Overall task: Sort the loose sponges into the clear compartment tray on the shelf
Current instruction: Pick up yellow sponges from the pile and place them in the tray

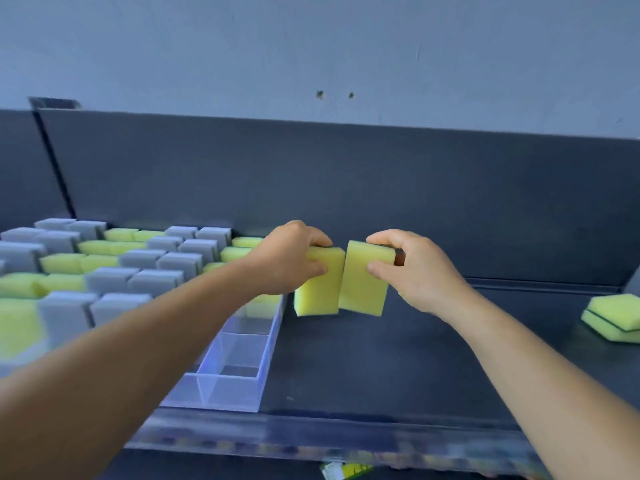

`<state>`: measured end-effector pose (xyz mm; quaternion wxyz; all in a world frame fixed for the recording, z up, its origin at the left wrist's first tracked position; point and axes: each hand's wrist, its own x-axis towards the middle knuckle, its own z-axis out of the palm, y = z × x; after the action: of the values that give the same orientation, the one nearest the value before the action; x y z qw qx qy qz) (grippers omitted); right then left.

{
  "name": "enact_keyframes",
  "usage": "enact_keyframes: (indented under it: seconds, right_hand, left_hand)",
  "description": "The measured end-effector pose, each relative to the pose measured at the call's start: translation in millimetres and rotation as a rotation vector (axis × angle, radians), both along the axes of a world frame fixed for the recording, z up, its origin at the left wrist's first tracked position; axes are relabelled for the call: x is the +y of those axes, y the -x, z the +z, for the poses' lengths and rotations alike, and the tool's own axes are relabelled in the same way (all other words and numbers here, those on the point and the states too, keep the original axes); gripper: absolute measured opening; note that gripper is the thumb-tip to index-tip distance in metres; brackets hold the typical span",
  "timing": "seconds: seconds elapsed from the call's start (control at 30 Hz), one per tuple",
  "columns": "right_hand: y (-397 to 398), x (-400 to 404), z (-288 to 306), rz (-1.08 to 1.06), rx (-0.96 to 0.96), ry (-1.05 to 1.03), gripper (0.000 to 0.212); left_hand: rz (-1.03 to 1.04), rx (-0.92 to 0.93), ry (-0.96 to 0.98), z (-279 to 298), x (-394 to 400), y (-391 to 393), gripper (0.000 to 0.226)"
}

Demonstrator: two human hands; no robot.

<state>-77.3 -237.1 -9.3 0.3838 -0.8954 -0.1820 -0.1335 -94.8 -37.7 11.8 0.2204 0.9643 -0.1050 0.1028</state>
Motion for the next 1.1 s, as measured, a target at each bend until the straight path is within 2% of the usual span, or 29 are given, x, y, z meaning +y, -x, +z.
enact_keyframes:
  seconds: [0.23, 0.43, 0.77, 0.93, 1.1]
  right_hand:
    - [16, 82, 12, 0.063, -0.022, -0.04, 0.031]
    - [21, 128, 8, 0.099, -0.018, 0.014, 0.031]
    - [11, 145, -14, 0.034, 0.028, 0.18, 0.038]
    - [13, 153, -20, 0.064, -0.031, 0.308, 0.038]
    - [19, 158, -31, 0.084, 0.012, 0.437, 0.039]
  left_hand:
    - [0.098, -0.076, -0.018, 14, 85, 34, 0.034]
    - [0.185, -0.05, -0.052, 9, 128, 42, 0.033]
    - [0.132, 0.053, -0.218, -18, 140, 28, 0.03]
    - [0.109, 0.044, -0.367, -21, 134, 23, 0.033]
    - [0.085, 0.087, -0.551, -32, 128, 25, 0.035]
